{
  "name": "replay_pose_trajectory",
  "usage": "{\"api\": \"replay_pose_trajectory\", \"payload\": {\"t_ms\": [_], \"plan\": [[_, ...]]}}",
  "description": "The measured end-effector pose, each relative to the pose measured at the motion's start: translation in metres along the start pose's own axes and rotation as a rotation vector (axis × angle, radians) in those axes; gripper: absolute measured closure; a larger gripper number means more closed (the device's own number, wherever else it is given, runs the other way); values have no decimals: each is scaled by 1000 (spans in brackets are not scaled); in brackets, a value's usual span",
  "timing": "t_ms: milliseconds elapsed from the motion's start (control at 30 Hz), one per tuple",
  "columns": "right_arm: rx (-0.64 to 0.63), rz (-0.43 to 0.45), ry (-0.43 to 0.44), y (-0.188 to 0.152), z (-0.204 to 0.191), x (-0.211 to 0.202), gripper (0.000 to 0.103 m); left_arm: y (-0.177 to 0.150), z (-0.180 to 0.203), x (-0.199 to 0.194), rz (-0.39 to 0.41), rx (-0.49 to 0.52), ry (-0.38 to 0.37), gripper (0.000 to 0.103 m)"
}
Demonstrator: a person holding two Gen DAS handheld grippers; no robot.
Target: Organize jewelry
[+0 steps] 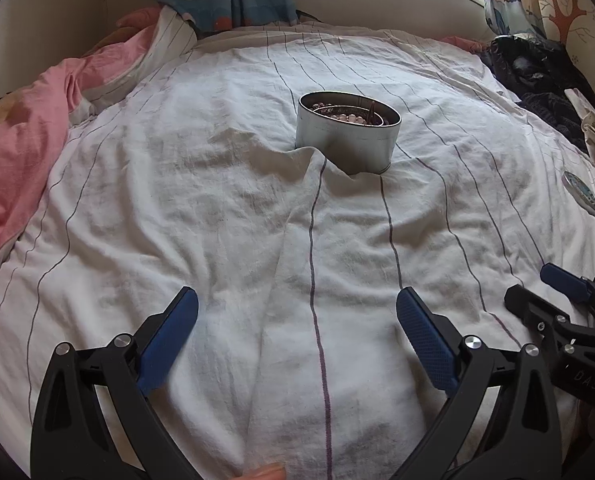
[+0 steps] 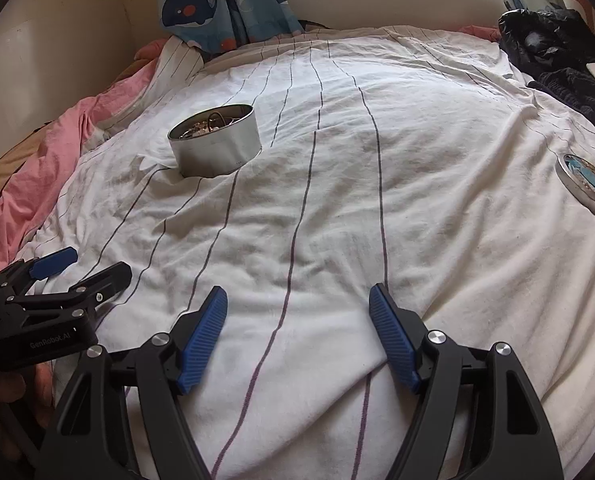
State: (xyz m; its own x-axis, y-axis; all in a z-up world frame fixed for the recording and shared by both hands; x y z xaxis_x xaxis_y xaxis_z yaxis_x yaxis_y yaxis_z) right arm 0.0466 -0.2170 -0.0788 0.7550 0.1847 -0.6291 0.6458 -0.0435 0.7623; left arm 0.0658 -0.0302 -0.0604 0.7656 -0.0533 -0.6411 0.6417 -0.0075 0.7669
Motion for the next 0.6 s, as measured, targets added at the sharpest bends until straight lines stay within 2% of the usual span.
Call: {"api": "replay_pose_trajectory", "payload": {"t_ms": [133, 600], "plan": [[-27, 1, -22, -4, -3, -2, 30, 0, -2, 2, -7, -17, -3, 7], [-25, -10, 0, -4, -5, 1, 23, -3, 1, 10, -36, 8, 27, 7]]}}
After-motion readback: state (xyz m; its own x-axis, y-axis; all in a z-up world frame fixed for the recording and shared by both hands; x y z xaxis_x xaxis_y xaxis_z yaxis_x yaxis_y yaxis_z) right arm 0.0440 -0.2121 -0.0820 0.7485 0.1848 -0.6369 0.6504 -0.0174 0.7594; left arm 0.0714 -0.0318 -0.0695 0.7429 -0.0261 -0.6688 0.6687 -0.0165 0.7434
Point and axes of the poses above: each gripper's, at about its wrist camera, not at the fingertips, and x roughly the way its jaws point, z to its right, y to its top, the point moved 7 cm from there along x, roughly the way its jaws point, and after that the axes turned 9 degrees about z, right-handed, at the moved point
